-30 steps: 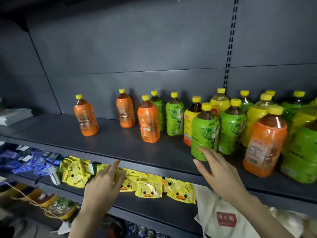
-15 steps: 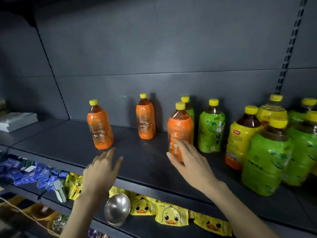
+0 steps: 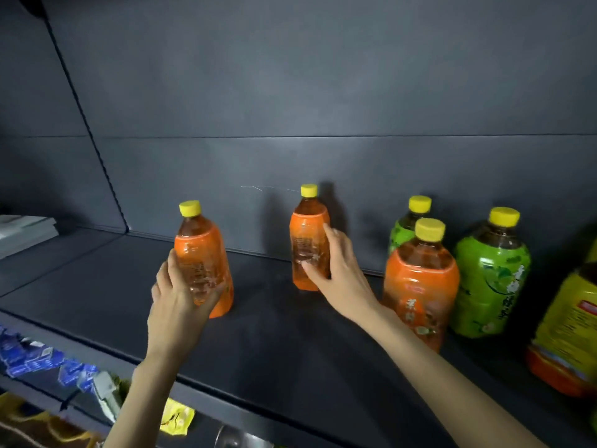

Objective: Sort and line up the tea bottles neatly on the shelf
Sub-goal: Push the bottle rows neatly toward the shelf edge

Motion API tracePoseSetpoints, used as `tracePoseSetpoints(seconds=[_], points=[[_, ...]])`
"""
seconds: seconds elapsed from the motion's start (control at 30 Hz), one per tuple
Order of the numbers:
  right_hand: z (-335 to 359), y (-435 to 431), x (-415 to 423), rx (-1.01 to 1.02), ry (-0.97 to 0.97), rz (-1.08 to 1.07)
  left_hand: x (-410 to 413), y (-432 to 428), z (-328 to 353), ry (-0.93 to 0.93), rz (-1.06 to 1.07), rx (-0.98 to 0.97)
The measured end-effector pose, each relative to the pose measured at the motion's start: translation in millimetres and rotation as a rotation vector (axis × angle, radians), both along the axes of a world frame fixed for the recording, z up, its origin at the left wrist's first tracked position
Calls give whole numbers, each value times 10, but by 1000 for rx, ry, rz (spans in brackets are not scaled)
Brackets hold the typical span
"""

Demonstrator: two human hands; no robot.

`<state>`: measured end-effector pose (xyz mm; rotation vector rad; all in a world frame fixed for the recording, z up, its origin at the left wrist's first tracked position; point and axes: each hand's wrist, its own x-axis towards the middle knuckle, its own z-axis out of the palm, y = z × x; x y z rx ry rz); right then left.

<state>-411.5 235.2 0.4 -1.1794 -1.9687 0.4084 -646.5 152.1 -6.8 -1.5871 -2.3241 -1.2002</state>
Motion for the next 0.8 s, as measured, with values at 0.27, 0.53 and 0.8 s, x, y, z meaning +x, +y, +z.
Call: tracePoseSetpoints(seconds=[0.27, 0.53, 0.8], points=[[57, 617, -485, -135, 306, -133, -566, 564, -61, -571, -465, 67], [45, 824, -637, -116, 477, -264, -603, 749, -191, -656, -613, 114], [175, 545, -330, -457, 415, 168, -932, 746, -276, -527, -740, -71]])
